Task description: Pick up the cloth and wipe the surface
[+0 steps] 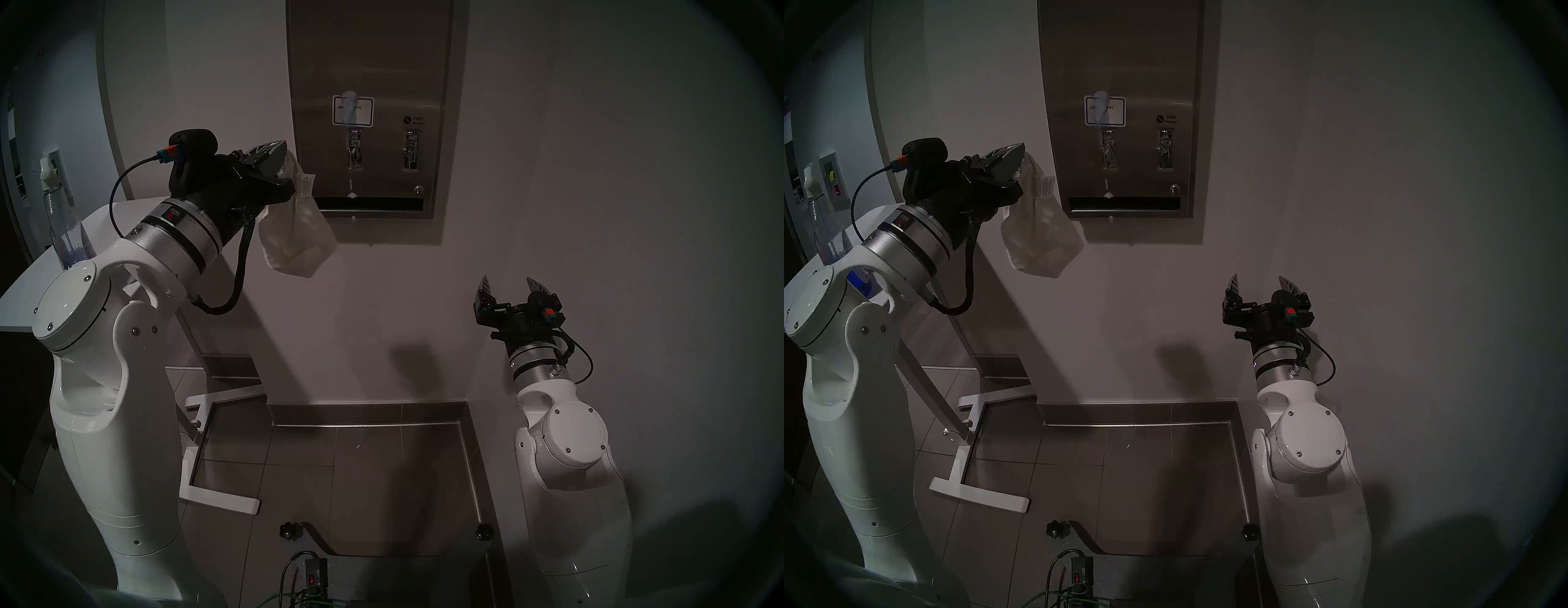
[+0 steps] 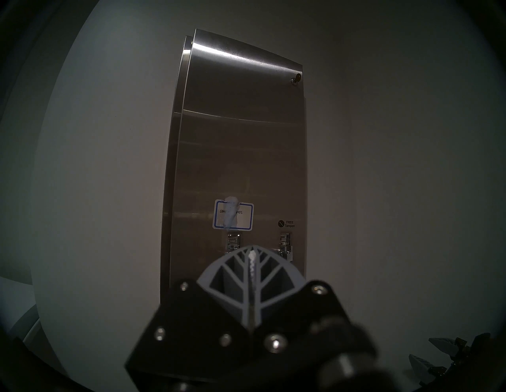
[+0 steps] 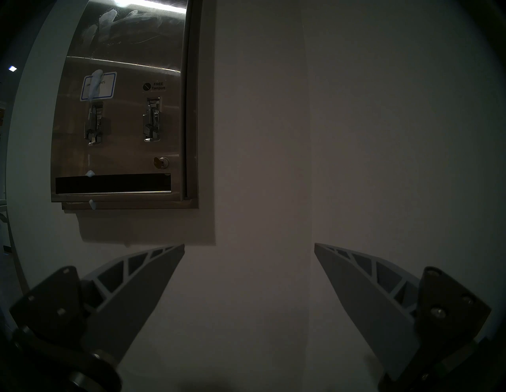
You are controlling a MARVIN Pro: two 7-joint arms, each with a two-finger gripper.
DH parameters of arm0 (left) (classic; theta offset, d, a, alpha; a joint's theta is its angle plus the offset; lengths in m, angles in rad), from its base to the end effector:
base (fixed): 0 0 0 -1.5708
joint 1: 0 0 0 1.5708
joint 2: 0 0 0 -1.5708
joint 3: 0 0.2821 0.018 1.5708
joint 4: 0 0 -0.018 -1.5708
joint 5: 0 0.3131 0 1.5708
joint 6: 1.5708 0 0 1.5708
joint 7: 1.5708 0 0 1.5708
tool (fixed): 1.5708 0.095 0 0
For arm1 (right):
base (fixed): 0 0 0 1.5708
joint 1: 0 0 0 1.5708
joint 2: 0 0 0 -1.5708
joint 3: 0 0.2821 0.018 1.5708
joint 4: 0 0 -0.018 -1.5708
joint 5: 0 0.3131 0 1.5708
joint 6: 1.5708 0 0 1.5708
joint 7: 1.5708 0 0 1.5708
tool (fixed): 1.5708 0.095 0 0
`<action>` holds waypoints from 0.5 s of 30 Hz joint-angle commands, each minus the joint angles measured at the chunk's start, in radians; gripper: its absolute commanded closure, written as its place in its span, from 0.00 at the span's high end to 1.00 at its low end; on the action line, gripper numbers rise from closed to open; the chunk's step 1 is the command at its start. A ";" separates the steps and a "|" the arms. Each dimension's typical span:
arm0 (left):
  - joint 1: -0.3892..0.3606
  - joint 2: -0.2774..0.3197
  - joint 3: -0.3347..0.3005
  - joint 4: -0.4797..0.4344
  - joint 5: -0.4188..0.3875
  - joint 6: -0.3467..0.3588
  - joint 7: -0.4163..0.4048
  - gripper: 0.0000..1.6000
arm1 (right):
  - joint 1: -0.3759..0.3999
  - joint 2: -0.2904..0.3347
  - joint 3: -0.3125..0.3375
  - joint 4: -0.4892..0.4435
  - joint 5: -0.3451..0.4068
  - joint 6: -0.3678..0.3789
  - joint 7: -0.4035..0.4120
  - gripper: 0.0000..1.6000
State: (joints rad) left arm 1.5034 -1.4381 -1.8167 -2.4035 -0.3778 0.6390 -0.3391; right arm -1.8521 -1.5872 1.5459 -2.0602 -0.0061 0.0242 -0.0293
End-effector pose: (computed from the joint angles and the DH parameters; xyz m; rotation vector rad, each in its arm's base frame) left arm 0.3222 0.0343 -0.0090 1.6606 -0.2958 2.2781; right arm 0.3424 0.0086 -0.2114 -2.0042 0.0373 -2.4113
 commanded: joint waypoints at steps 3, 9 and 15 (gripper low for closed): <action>-0.024 -0.001 -0.001 -0.021 -0.003 -0.019 -0.004 0.00 | 0.057 0.051 -0.017 -0.044 0.011 0.030 0.074 1.00; -0.023 -0.003 -0.002 -0.022 -0.001 -0.016 -0.005 0.00 | 0.120 0.062 -0.016 -0.081 0.072 0.110 0.154 1.00; -0.023 -0.004 -0.002 -0.022 -0.001 -0.015 -0.006 0.00 | 0.153 0.108 -0.024 -0.099 0.125 0.198 0.249 1.00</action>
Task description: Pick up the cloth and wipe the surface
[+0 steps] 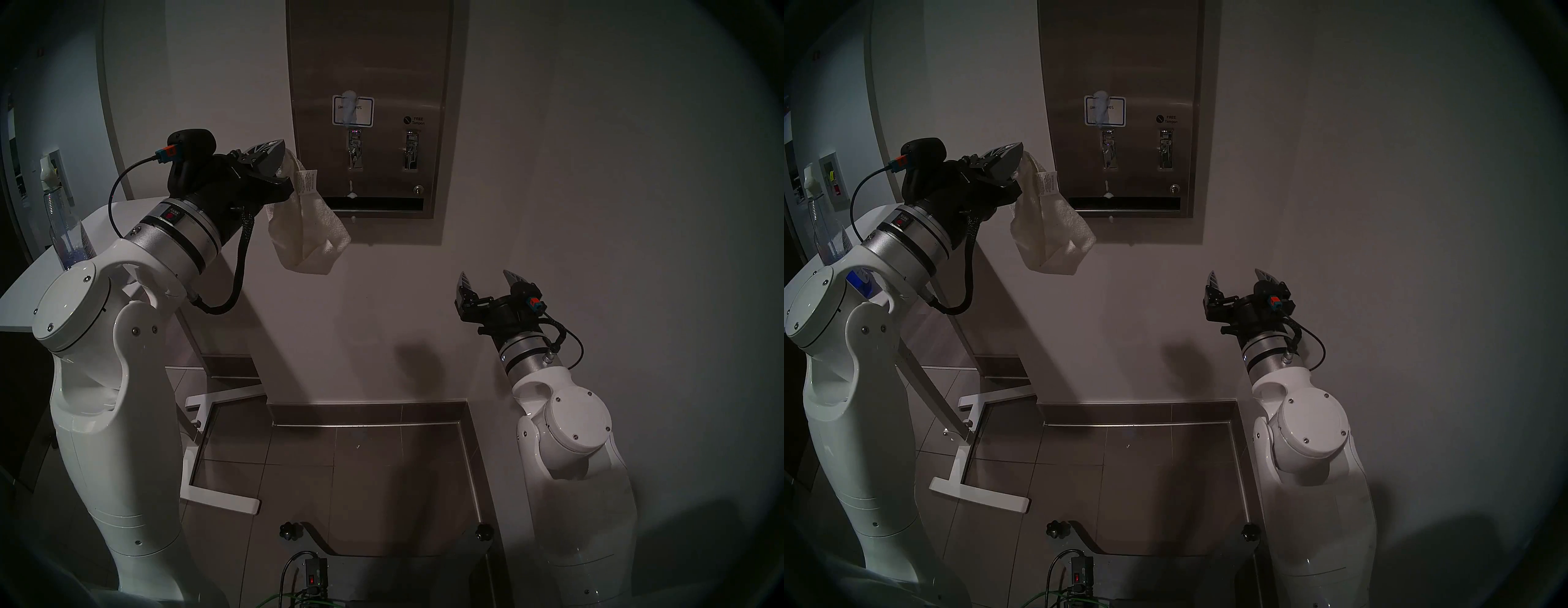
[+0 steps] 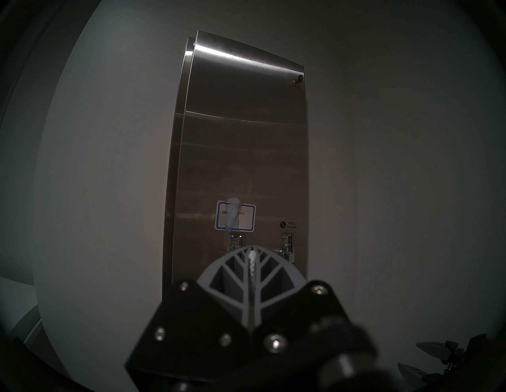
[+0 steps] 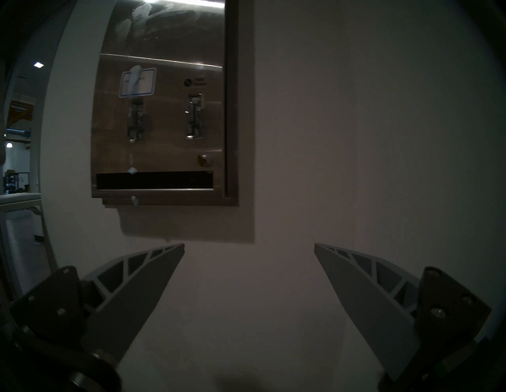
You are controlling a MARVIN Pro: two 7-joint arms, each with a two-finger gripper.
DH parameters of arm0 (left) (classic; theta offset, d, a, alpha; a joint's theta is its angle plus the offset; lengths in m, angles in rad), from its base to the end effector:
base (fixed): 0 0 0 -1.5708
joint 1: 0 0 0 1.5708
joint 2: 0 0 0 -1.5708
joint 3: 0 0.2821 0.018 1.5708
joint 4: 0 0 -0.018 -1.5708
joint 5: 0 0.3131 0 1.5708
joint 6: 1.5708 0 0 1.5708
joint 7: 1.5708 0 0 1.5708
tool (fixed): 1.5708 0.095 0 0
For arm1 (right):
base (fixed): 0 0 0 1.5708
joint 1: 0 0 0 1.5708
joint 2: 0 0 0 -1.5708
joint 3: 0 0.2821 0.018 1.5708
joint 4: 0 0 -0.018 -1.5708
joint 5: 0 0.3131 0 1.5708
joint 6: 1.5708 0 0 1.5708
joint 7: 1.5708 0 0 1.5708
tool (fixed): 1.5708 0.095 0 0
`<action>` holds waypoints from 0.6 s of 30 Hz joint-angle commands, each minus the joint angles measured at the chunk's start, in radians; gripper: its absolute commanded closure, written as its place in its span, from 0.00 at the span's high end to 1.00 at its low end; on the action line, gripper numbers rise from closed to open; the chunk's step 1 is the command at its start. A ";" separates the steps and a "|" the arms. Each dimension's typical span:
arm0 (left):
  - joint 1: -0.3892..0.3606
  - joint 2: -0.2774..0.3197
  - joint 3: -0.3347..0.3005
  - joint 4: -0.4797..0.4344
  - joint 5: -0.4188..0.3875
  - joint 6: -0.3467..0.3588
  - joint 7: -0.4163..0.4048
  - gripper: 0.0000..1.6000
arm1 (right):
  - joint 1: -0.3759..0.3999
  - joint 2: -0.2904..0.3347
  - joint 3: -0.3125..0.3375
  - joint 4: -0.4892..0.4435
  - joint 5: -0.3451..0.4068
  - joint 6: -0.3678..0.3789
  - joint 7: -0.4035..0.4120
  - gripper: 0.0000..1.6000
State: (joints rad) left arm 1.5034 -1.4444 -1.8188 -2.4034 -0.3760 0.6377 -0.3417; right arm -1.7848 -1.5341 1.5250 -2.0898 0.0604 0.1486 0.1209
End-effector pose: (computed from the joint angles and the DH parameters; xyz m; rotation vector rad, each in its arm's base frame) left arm 0.3221 0.0346 -0.0091 1.6569 -0.2900 2.2791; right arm 0.3535 0.0260 -0.1881 -1.9388 -0.1702 -2.2684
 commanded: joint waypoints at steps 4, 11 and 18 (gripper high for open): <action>-0.024 0.001 0.000 -0.022 -0.002 -0.014 -0.004 0.00 | 0.086 0.116 -0.022 -0.091 0.110 0.146 0.167 1.00; -0.024 0.000 -0.001 -0.022 -0.001 -0.014 -0.006 0.00 | 0.123 0.147 -0.012 -0.128 0.211 0.247 0.307 1.00; -0.024 -0.001 -0.001 -0.022 -0.001 -0.015 -0.007 0.00 | 0.175 0.189 0.016 -0.127 0.248 0.301 0.397 1.00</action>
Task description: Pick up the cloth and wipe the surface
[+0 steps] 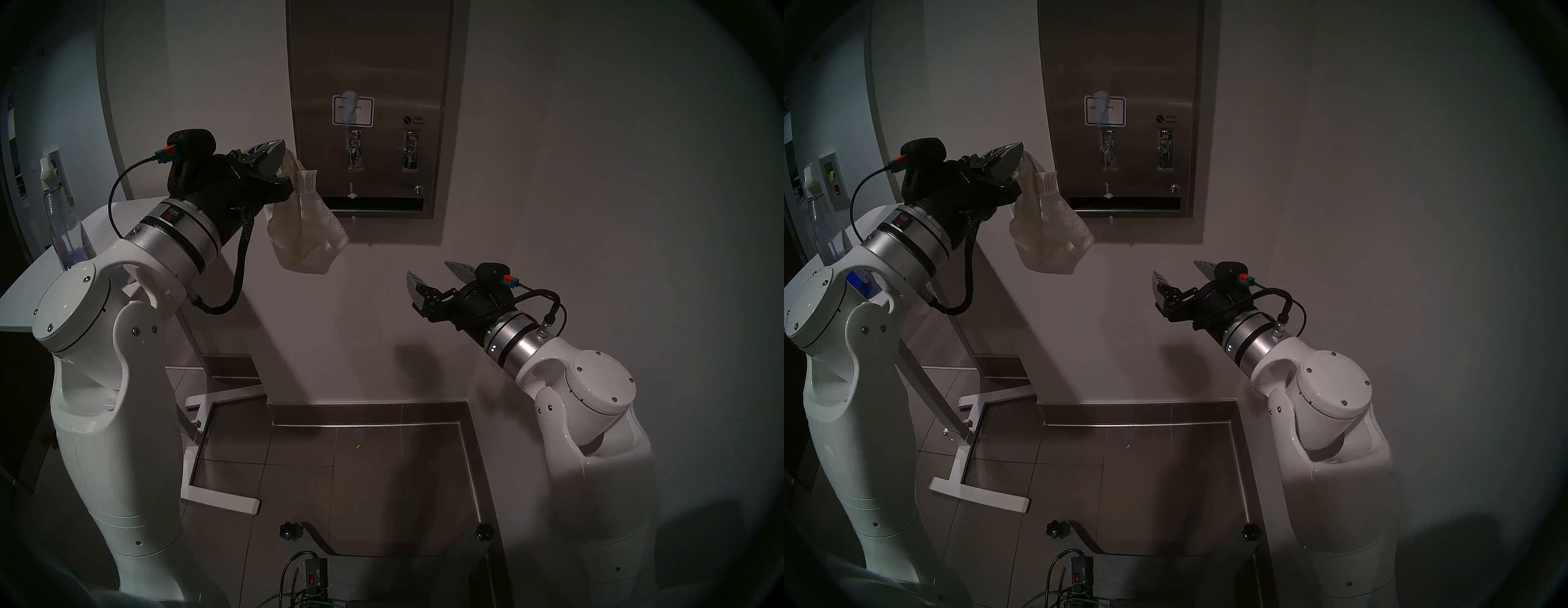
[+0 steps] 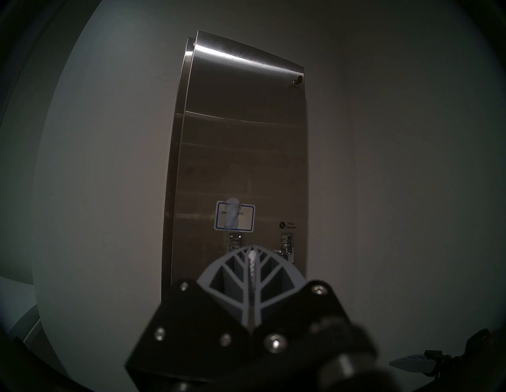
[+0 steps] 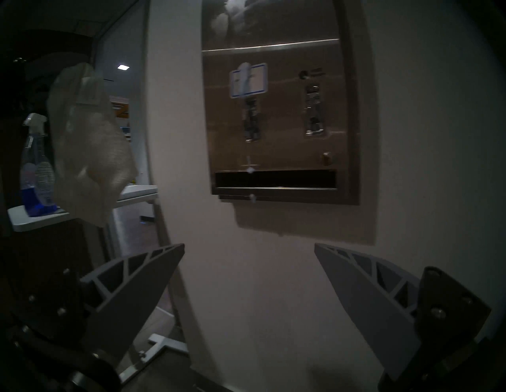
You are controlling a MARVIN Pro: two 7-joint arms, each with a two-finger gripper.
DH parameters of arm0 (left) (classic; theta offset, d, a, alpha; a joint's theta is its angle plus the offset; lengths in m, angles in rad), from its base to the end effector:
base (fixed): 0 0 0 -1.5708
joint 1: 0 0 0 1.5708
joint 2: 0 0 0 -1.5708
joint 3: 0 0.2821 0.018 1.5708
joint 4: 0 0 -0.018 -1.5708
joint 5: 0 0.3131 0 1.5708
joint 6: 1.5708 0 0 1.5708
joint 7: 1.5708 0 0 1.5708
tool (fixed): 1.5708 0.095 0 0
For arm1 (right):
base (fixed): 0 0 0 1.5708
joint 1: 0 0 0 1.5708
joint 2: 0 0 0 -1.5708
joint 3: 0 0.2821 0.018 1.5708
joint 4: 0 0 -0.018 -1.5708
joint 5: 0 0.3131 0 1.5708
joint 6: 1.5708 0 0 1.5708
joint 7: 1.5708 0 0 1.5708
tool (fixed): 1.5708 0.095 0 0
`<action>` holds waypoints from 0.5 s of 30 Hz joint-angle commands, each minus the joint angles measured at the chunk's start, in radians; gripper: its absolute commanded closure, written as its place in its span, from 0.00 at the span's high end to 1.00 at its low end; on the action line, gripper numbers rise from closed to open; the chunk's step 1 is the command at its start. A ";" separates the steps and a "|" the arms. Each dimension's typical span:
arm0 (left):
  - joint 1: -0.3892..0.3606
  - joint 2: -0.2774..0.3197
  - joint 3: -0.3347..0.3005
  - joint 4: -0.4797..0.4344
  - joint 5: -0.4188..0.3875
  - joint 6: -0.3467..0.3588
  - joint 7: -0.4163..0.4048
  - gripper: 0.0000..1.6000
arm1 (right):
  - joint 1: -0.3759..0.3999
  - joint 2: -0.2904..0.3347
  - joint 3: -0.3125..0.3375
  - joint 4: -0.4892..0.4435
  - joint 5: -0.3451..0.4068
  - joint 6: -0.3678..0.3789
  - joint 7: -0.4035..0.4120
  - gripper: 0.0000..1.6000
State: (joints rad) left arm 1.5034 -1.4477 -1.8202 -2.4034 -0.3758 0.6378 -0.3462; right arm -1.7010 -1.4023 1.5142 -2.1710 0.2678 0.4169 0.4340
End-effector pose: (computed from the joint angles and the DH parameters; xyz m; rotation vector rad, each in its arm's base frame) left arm 0.3219 0.0346 -0.0092 1.6537 -0.2900 2.2771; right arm 0.3447 0.0515 -0.1508 -1.7880 -0.5230 -1.8781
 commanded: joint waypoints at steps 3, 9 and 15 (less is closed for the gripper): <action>-0.024 0.003 0.000 -0.022 -0.001 -0.014 -0.003 0.00 | 0.111 0.053 0.034 -0.054 0.052 0.049 0.106 1.00; -0.024 0.002 0.000 -0.021 0.000 -0.015 -0.004 0.00 | 0.166 0.027 -0.003 -0.050 0.060 0.075 0.126 1.00; -0.025 0.002 0.000 -0.021 0.000 -0.015 -0.005 0.00 | 0.220 -0.002 -0.038 0.005 0.042 0.086 0.107 1.00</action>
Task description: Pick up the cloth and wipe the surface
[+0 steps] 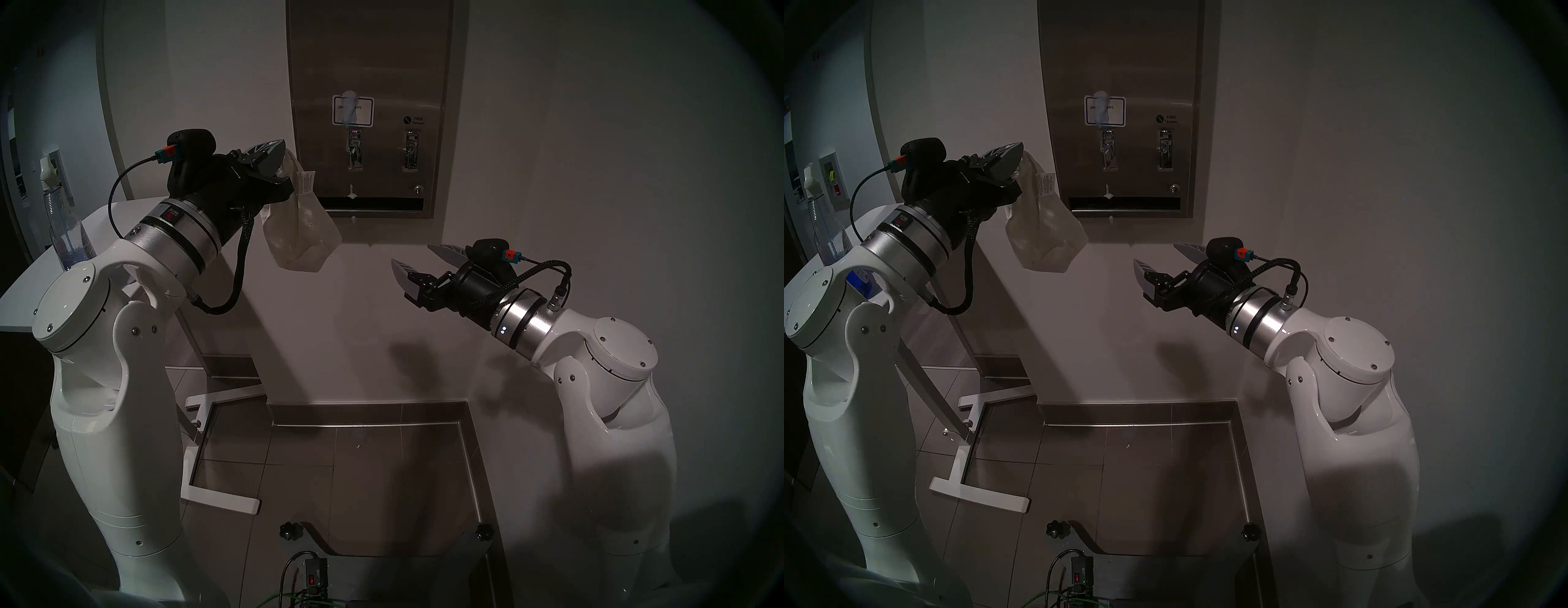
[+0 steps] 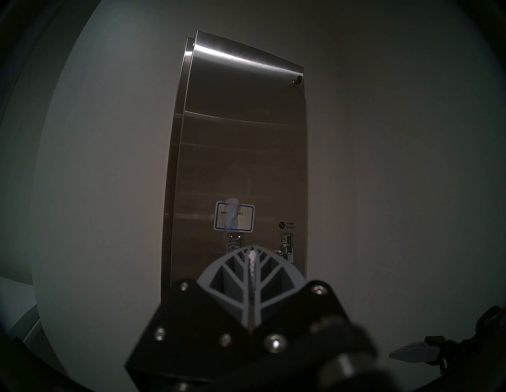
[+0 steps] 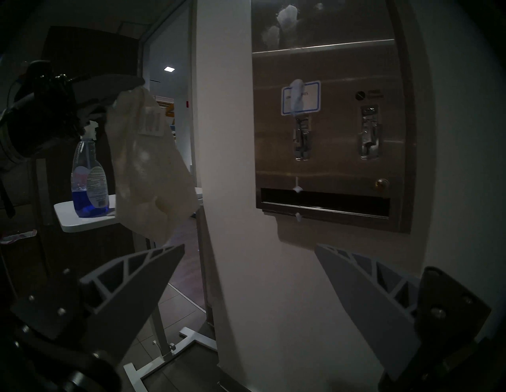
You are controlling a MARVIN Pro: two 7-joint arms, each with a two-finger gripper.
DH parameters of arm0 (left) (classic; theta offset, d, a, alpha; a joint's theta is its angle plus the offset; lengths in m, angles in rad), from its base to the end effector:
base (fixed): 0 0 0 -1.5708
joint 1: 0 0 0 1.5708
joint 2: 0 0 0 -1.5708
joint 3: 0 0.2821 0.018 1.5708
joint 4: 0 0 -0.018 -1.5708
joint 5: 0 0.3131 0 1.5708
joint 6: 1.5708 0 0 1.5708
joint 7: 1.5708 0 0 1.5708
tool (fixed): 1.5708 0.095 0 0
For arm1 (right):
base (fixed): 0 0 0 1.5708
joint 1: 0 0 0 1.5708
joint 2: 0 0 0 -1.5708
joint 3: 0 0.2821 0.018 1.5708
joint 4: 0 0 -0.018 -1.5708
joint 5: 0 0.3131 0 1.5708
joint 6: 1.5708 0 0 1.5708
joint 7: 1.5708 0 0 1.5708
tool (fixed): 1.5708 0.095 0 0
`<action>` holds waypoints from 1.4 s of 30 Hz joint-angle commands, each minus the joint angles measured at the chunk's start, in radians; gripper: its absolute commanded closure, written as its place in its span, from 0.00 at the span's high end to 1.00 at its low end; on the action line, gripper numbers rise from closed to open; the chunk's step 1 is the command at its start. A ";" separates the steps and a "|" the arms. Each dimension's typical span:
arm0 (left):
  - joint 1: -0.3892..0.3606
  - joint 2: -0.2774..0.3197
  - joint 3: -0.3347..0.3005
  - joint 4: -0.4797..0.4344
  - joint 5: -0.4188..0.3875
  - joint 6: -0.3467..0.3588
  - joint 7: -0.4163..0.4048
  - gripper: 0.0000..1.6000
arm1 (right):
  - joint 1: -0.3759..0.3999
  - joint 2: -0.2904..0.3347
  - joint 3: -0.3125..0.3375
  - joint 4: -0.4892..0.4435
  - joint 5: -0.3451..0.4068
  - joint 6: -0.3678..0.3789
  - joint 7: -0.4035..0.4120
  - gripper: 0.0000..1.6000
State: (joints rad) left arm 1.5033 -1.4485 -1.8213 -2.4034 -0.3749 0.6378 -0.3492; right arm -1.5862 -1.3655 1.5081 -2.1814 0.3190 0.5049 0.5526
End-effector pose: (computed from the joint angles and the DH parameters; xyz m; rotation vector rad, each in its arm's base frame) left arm 0.3218 0.0347 -0.0092 1.6528 -0.2916 2.2769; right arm 0.3490 0.0608 -0.1144 -1.6682 -0.6754 -1.8075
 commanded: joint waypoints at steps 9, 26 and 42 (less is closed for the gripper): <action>-0.025 0.002 0.001 -0.021 0.001 -0.016 -0.003 0.00 | 0.187 -0.080 -0.087 0.150 -0.038 -0.007 -0.032 1.00; -0.025 0.000 0.000 -0.021 0.002 -0.014 -0.005 0.00 | 0.308 -0.158 -0.183 0.314 -0.099 -0.046 -0.064 1.00; -0.026 -0.001 0.000 -0.021 0.004 -0.016 -0.007 0.00 | 0.345 -0.042 -0.179 0.318 -0.082 0.022 0.102 1.00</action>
State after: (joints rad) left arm 1.5029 -1.4514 -1.8224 -2.4033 -0.3714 0.6375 -0.3548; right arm -1.2842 -1.4627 1.3017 -1.8151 0.2032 0.5053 0.5738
